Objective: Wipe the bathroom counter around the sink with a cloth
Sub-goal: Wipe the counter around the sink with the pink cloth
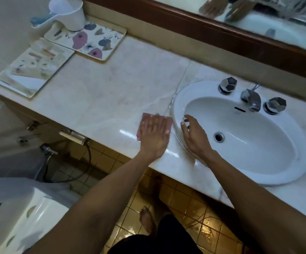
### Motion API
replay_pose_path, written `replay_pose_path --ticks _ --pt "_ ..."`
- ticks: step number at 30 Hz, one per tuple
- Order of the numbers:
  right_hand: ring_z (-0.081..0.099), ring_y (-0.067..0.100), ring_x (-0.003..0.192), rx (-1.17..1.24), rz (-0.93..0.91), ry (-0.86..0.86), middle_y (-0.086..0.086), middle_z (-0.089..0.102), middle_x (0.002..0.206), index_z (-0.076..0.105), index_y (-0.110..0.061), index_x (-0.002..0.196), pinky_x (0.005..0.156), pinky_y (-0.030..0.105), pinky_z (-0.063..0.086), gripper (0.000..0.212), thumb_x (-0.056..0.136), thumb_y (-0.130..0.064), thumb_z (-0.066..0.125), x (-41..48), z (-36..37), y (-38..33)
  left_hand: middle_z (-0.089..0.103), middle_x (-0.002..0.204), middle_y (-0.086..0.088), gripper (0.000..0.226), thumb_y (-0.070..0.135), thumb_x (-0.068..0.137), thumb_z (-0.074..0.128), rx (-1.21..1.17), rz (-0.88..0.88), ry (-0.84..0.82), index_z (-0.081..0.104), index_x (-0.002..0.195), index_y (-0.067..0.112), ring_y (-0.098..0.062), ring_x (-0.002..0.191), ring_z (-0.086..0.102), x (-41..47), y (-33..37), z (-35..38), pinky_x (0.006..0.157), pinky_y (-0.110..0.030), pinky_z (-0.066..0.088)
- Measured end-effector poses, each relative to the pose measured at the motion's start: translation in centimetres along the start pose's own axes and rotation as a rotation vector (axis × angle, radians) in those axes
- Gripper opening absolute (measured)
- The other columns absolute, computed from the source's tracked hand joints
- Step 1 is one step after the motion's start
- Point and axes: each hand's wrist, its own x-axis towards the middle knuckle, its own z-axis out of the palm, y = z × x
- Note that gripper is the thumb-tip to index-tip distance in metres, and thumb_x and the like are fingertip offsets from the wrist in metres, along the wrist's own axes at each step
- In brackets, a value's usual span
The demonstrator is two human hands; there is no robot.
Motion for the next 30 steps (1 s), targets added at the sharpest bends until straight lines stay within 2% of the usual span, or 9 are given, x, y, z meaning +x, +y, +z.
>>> replay_pose_path --ticks 3,5,10,13,15,19,21,25,30 --pt "0.053 0.017 0.125 0.020 -0.054 0.016 -0.005 0.047 0.145 0.043 -0.022 0.142 0.102 0.038 0.043 0.046 0.104 -0.046 0.034 2.2 -0.2 -0.6 0.000 0.172 0.001 0.056 0.045 0.111 0.018 0.094 0.323 -0.121 0.003 0.163 0.034 -0.019 0.158 -0.009 0.4 -3.3 -0.8 0.126 -0.049 -0.004" --pt "0.050 0.018 0.126 0.006 -0.095 0.031 -0.002 0.048 0.142 0.047 -0.020 0.139 0.102 0.038 0.042 0.042 0.105 -0.042 0.036 3.9 -0.3 -1.1 -0.004 0.172 0.005 0.056 0.048 0.110 0.015 0.158 0.426 -0.186 0.001 0.163 0.036 -0.016 0.158 -0.011 2.4 -6.5 -2.2 0.127 -0.046 -0.007" --pt "0.051 0.025 0.116 -0.083 -0.200 0.073 0.002 0.054 0.131 0.056 -0.017 0.123 0.095 0.039 0.039 0.031 0.103 -0.033 0.039 8.5 -0.2 -1.9 0.000 0.172 -0.002 0.059 0.045 0.109 0.017 0.113 0.037 -0.117 0.004 0.164 0.028 -0.023 0.159 -0.008 10.2 -9.1 -5.4 0.126 -0.051 -0.004" --pt "0.051 0.027 0.117 -0.124 -0.216 0.069 0.005 0.055 0.129 0.058 -0.014 0.123 0.097 0.038 0.038 0.029 0.102 -0.029 0.044 11.1 0.0 -2.0 0.008 0.172 -0.005 0.057 0.040 0.109 0.021 0.063 -0.071 -0.006 0.015 0.164 0.024 -0.027 0.159 -0.001 10.2 -7.1 -4.1 0.126 -0.055 -0.002" --pt "0.048 0.030 0.120 -0.158 -0.202 0.058 0.006 0.055 0.131 0.058 -0.013 0.124 0.100 0.042 0.039 0.031 0.102 -0.030 0.045 12.7 0.2 -2.5 0.010 0.171 -0.005 0.057 0.040 0.109 0.022 0.058 -0.027 0.030 0.017 0.163 0.024 -0.026 0.159 0.002 7.8 -6.4 -3.1 0.126 -0.054 -0.001" --pt "0.048 0.034 0.123 -0.249 -0.166 0.024 0.010 0.056 0.131 0.058 -0.009 0.126 0.103 0.045 0.037 0.039 0.101 -0.034 0.040 15.7 0.9 -4.2 0.004 0.172 0.004 0.056 0.046 0.109 0.017 0.125 0.320 -0.123 0.014 0.163 0.031 -0.017 0.159 -0.002 3.7 -10.1 -4.4 0.127 -0.046 -0.003" --pt "0.047 0.037 0.128 -0.328 -0.183 -0.032 0.016 0.054 0.135 0.057 -0.005 0.127 0.110 0.048 0.031 0.052 0.098 -0.039 0.031 17.3 1.7 -5.1 0.006 0.172 0.006 0.055 0.046 0.110 0.020 0.159 0.408 -0.129 0.017 0.163 0.033 -0.015 0.159 -0.001 4.4 -13.2 -5.6 0.128 -0.044 -0.002" --pt "0.030 0.039 0.143 -0.371 -0.125 -0.108 0.024 0.035 0.152 0.046 0.000 0.137 0.118 0.050 0.022 0.053 0.100 -0.037 0.038 20.0 3.6 -6.3 0.015 0.171 0.005 0.054 0.044 0.109 0.025 0.188 0.301 -0.033 0.022 0.162 0.032 -0.016 0.158 0.008 7.8 -16.2 -6.9 0.127 -0.047 0.009" --pt "0.012 0.033 0.152 -0.331 -0.062 -0.085 0.019 0.014 0.164 0.030 -0.004 0.151 0.123 0.048 0.011 0.057 0.104 -0.036 0.039 22.1 5.2 -7.5 0.028 0.167 0.001 0.053 0.041 0.109 0.024 0.140 0.107 0.039 0.033 0.159 0.028 -0.023 0.157 0.017 15.1 -16.8 -8.3 0.126 -0.051 0.013"
